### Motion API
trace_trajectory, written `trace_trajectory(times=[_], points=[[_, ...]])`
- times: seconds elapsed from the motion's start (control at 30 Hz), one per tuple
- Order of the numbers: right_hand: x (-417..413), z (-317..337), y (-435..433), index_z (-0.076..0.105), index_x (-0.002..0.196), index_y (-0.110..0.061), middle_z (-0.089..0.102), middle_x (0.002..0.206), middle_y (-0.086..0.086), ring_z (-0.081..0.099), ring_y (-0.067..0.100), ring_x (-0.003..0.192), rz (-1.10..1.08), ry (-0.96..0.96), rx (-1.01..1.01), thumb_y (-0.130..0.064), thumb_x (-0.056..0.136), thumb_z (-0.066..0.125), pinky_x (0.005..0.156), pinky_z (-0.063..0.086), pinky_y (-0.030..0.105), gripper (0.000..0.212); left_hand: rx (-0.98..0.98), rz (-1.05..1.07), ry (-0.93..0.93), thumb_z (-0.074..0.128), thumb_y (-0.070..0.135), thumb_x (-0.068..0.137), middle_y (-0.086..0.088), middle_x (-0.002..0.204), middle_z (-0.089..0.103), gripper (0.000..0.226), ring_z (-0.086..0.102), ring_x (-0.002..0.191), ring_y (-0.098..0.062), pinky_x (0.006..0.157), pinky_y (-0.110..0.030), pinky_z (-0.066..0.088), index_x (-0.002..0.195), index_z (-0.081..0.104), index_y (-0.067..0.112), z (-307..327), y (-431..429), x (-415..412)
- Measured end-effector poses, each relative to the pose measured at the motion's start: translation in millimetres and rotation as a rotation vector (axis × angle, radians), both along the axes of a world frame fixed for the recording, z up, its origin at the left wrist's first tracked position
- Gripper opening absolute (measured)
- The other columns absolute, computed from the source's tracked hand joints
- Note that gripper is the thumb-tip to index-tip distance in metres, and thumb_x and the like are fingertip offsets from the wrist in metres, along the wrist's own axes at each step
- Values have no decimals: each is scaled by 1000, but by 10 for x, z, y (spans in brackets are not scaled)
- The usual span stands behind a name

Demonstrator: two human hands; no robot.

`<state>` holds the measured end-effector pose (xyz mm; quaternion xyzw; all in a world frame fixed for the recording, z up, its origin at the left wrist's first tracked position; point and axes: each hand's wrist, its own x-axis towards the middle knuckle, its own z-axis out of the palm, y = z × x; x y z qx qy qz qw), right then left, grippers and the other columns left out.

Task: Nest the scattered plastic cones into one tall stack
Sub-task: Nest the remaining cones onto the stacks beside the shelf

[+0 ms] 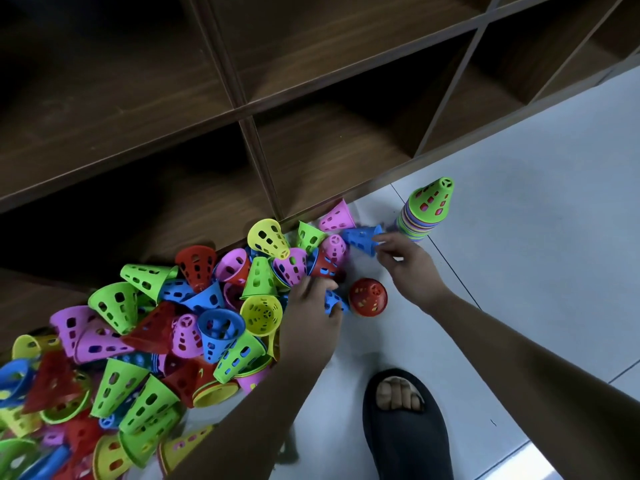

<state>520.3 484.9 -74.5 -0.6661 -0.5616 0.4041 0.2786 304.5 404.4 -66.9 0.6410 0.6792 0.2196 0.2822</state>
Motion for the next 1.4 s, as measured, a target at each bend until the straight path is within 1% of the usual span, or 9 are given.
trace_trajectory(times=[0.2, 0.37, 0.47, 0.6, 0.77, 0.9, 1.03, 1.2, 1.4], points=[[-224, -51, 144, 77, 123, -25, 75, 122, -4, 69, 21, 103, 17, -165, -40, -14, 99, 64, 92, 50, 31, 29, 15, -356, 434, 70, 24, 83, 3, 149, 51, 52, 45, 137, -28, 106, -47, 46, 135, 62, 23, -86, 33, -121], [-152, 0, 69, 80, 102, -22, 74, 96, -10, 64, 4, 79, -97, -157, 36, -14, 96, 70, 75, 46, 19, 14, 30, -445, 535, 74, 20, 80, -1, 147, 53, 63, 42, 140, -30, 113, -44, 42, 141, 56, 22, -175, 64, -158], [-71, 38, -17, 77, 92, -22, 74, 88, -12, 63, -1, 77, -199, -37, -6, -10, 92, 73, 73, 45, 21, 12, 37, -508, 581, 75, 18, 74, -4, 143, 51, 72, 42, 138, -31, 114, -42, 40, 142, 53, 19, -189, 81, -169], [-43, 234, -171, 71, 99, -17, 77, 92, 3, 66, 14, 77, -350, 299, -86, -4, 94, 75, 70, 51, 31, 15, 38, -527, 581, 80, 22, 71, -2, 140, 50, 75, 43, 135, -29, 116, -40, 40, 141, 53, 20, -177, 81, -178], [-17, 405, -414, 64, 115, -11, 77, 90, 11, 72, 20, 81, -399, 613, -185, -4, 98, 71, 74, 52, 33, 20, 99, -344, 426, 75, 27, 80, 1, 131, 50, 59, 47, 126, -25, 110, -40, 47, 135, 56, 24, -46, 64, -222], [-7, 400, -581, 65, 122, -4, 76, 95, 14, 68, 25, 85, -390, 721, -250, -4, 102, 64, 76, 47, 35, 20, 160, -142, 236, 76, 28, 77, -1, 123, 54, 56, 52, 110, -26, 97, -39, 51, 130, 61, 19, 100, 22, -210], [-3, 349, -654, 72, 114, -6, 77, 93, 14, 68, 23, 85, -292, 613, -250, -4, 102, 63, 76, 47, 34, 15, 104, 75, -75, 81, 27, 80, 7, 122, 53, 54, 57, 106, -15, 82, -24, 51, 129, 59, 23, 314, 10, -113], [28, 323, -600, 73, 104, -9, 78, 87, 4, 69, 15, 75, -252, 387, -195, 0, 102, 60, 71, 53, 32, 15, 107, 199, -319, 83, 24, 83, 6, 115, 57, 50, 56, 101, 5, 79, -3, 41, 126, 57, 21, 534, 8, 105], [57, 153, -630, 73, 97, -24, 78, 87, -6, 72, 20, 81, -181, 158, -180, -7, 99, 64, 74, 57, 37, 20, 121, 162, -447, 83, 25, 88, 6, 120, 61, 47, 62, 112, -5, 91, -12, 48, 126, 55, 22, 530, -1, 247]])
